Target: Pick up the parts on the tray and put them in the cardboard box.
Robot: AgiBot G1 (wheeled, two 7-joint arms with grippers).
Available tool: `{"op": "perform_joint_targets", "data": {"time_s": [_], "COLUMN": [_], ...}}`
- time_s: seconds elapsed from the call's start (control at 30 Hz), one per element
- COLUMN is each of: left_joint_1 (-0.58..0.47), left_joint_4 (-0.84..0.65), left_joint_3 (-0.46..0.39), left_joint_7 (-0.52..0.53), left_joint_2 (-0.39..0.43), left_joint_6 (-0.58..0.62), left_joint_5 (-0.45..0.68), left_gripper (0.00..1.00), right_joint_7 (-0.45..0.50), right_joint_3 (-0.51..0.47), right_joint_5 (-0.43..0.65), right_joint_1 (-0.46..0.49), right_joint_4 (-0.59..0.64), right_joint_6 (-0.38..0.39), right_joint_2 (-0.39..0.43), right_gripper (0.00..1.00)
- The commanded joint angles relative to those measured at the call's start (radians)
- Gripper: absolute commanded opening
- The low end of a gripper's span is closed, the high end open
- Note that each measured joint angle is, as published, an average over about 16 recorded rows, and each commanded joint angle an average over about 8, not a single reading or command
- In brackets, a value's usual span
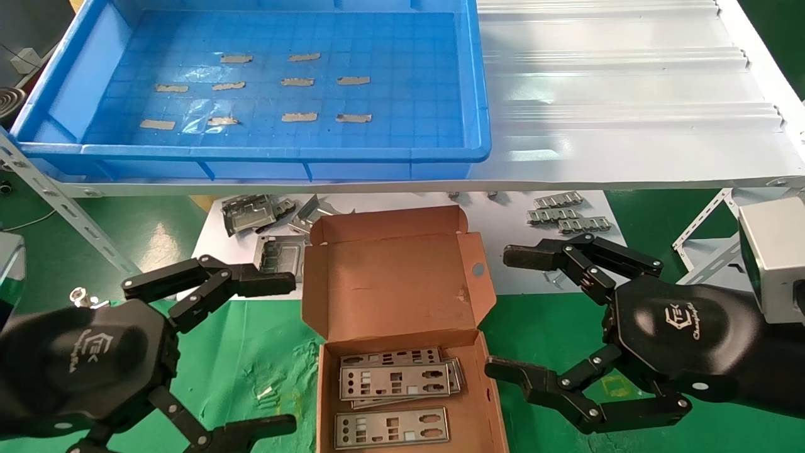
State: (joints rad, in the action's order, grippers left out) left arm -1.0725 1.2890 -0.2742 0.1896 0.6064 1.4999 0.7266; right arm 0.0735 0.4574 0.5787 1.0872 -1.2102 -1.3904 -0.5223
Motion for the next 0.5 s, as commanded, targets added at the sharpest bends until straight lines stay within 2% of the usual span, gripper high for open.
{"op": "perform_joint_targets", "data": {"time_s": [0.03, 0.5], "left_joint_1": [0.002, 0.0], "left_joint_4": [0.005, -0.002], "left_joint_3": [0.005, -0.002], "left_joint_7": [0.002, 0.0], "left_joint_2": [-0.005, 0.002], "left_joint_6": [0.004, -0.002], "left_joint_5": [-0.003, 0.0], "left_gripper": [1.0, 1.0], "right_joint_7": [0.0, 0.0], "right_joint_3": [0.0, 0.0], "right_joint_5": [0.0, 0.0], "right_joint_1": [0.0, 0.0], "right_joint_4": [0.0, 0.0], "right_joint_6": [0.0, 0.0], "right_joint_2": [0.0, 0.0], "right_gripper": [1.0, 1.0]}}
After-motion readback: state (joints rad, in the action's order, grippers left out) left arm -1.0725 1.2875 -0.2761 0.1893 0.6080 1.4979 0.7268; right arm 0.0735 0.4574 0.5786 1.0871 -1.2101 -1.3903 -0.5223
